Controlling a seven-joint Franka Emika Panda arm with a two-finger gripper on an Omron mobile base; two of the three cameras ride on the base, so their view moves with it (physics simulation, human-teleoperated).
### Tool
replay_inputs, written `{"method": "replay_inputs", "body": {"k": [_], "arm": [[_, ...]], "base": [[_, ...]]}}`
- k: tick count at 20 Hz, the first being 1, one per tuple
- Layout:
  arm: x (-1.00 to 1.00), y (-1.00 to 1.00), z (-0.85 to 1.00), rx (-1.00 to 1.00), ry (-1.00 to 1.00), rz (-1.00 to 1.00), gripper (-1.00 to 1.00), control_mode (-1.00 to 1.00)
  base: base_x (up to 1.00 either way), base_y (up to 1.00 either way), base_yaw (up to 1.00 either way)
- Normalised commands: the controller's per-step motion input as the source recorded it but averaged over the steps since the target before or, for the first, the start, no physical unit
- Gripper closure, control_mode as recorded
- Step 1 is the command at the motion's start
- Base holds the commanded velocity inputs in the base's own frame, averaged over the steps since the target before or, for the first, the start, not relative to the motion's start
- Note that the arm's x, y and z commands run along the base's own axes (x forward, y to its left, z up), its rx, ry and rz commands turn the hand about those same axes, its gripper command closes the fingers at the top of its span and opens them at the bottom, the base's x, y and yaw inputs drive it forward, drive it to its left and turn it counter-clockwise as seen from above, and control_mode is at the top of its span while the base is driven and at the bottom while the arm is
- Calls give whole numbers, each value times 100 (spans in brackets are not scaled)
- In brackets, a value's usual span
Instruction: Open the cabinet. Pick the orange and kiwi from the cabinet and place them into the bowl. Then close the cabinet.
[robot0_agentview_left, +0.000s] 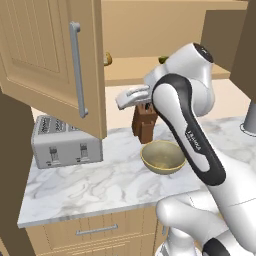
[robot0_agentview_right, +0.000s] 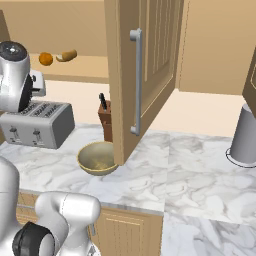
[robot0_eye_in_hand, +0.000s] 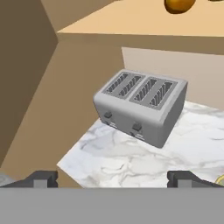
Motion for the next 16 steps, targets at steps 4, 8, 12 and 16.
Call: {"method": "replay_inputs", "body": {"k": [4, 8, 12, 16], "arm": [[3, -39, 0, -1, 0, 0, -100, -100], [0, -12, 0, 0, -1, 0, -100, -100], [1, 0, 0, 0, -8, 0, -100, -100], [3, 0, 6, 0, -10, -1, -100, -100]], "base": [[0, 0, 0], [0, 0, 0], [0, 0, 0], [0, 0, 0]]}}
